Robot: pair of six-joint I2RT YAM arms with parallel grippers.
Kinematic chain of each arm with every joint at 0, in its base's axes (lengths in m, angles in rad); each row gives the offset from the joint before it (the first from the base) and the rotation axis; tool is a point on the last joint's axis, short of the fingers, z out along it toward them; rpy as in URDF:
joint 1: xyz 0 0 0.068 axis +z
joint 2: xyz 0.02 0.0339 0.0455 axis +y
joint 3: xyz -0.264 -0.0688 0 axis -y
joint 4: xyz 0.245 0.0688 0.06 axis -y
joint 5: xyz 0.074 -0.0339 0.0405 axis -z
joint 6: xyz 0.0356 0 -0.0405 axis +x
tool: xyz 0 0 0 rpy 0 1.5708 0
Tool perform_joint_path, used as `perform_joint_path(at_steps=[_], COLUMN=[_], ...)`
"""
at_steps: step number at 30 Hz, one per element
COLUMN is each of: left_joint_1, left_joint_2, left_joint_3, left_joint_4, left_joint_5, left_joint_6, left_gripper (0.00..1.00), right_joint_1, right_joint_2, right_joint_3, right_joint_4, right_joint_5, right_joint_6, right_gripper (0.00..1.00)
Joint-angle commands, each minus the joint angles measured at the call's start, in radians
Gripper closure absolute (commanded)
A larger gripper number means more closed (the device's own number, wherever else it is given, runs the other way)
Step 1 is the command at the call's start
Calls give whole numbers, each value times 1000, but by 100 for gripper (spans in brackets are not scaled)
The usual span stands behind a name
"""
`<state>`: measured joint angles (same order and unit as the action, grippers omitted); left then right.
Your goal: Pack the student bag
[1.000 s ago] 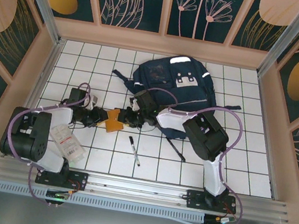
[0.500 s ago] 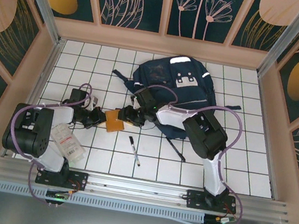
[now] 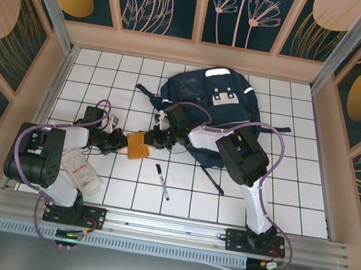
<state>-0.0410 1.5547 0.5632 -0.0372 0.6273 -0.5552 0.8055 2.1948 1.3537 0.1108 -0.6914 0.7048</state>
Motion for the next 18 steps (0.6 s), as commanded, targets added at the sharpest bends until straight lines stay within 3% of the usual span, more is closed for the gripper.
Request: perform_joint_path(at_steps=[1,6,10,14,18], left_joint_1=[-10,-11,-46,-206,-398], left_joint_2=[-23,-217,-335,-323,-229], left_joint_3=[25,118,199,327,461], left_joint_4=[-63,-113,-73,-69,-81], left_joint_5=[53,40,-17,-106,-215], left_joint_6=[37,44,65,190,331], left_gripper=[96,87,71,64,56], right_joint_1=[36,11,-80,-250,-494], right_joint_2=[-55,-272,-475,-686,-879], right_joint_3=[-28,-47,-90,-172,-274], right_joint_4=[50,-74,-237,-388,-480], right_joint_5=[-59,134,307,439,572], right_joint_6=[-8,-16,-33,-35,-45], right_gripper=[100,100,100,100,100])
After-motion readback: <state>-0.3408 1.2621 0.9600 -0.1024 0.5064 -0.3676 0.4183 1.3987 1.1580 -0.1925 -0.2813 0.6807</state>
